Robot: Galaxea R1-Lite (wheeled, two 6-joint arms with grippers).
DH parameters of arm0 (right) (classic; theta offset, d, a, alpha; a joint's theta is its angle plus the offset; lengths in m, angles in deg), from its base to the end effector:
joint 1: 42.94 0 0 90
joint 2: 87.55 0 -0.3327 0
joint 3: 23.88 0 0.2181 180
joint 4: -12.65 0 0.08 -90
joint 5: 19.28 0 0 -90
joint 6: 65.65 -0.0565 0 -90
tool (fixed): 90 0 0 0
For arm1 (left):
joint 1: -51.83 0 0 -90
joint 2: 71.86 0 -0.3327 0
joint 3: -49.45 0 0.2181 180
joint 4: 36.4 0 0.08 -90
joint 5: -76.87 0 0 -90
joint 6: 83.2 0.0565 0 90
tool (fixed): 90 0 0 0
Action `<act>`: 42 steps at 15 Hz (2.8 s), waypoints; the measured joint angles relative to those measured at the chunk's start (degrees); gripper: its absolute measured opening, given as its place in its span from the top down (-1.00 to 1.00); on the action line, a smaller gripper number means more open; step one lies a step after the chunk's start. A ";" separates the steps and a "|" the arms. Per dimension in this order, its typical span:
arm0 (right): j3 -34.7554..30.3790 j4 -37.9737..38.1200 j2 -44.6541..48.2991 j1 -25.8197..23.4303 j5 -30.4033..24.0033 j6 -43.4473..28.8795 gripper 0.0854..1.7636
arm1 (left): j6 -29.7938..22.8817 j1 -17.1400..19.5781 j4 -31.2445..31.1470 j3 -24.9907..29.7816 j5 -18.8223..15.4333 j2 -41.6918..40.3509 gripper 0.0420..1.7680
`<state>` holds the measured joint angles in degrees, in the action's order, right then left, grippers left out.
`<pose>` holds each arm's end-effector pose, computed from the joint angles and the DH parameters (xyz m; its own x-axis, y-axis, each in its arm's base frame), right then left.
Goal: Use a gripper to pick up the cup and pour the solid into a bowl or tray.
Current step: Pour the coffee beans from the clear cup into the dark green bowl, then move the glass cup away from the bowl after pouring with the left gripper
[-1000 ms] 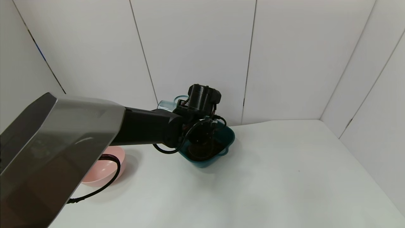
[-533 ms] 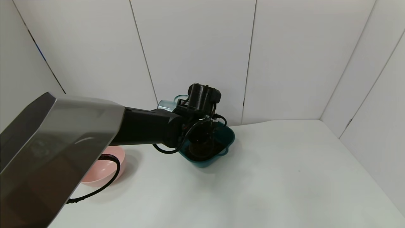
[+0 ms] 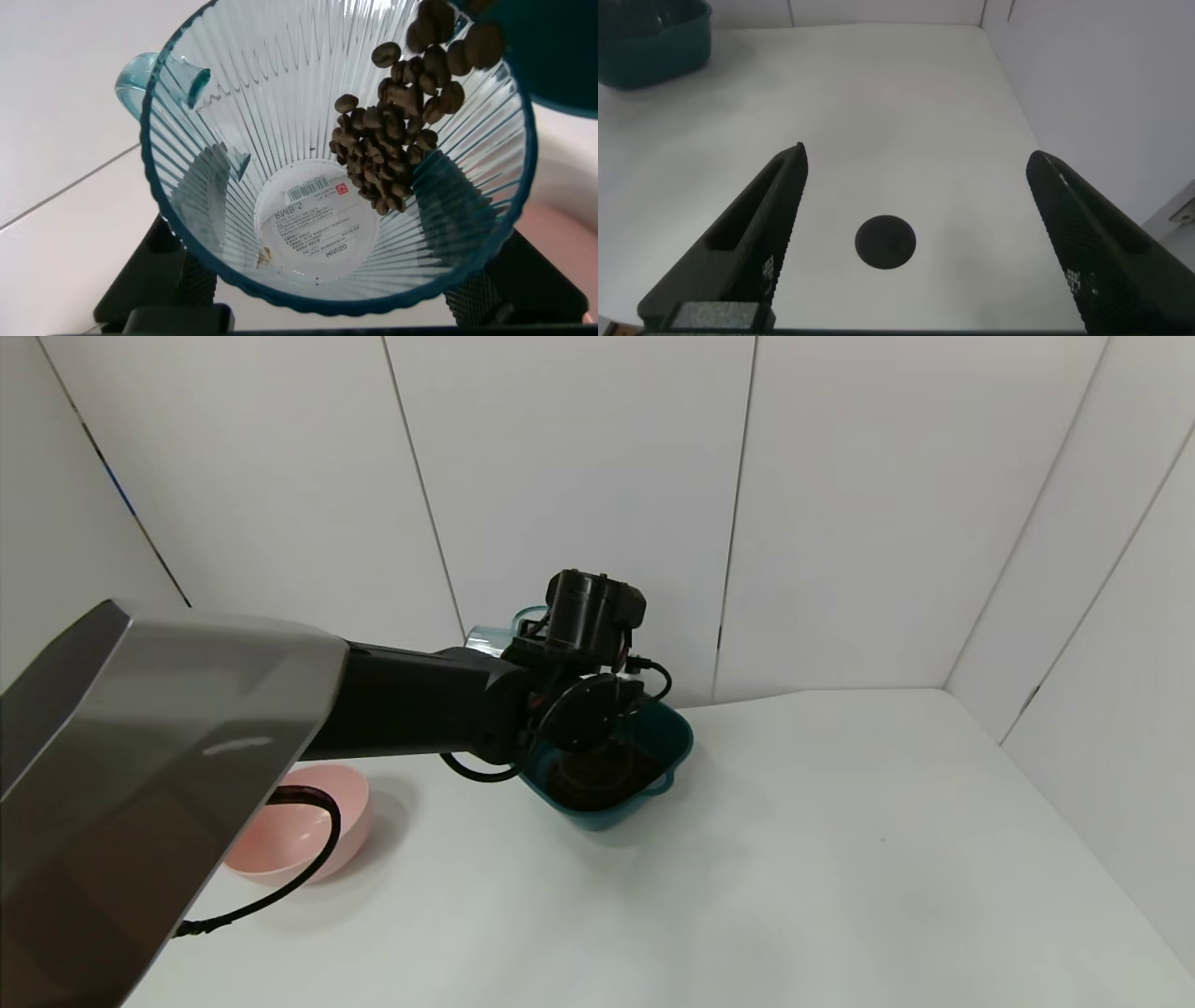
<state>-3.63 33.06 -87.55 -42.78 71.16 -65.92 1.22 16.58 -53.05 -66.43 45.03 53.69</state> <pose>0.0084 -0.0004 0.0751 1.0000 -0.0049 -0.0028 0.0049 1.0000 0.0047 0.4416 -0.2533 0.1854 0.8765 0.4208 -0.2339 0.3295 -0.1701 0.9287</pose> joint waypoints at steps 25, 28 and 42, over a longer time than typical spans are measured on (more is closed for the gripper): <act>0.00 0.00 0.00 0.00 0.00 0.02 -0.94 | -57.94 5.50 -15.42 9.33 -26.94 -14.38 -0.44; 0.00 0.02 0.00 0.00 0.00 0.02 -0.94 | -68.13 6.90 -15.07 12.76 -32.91 -18.60 -0.44; 0.00 0.02 0.00 0.00 0.00 0.00 -0.94 | -86.37 9.46 28.05 44.14 -33.59 -26.44 -0.44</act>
<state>-3.63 33.09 -87.55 -42.78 71.16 -65.92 -85.15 26.04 -25.00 -22.29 11.44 27.25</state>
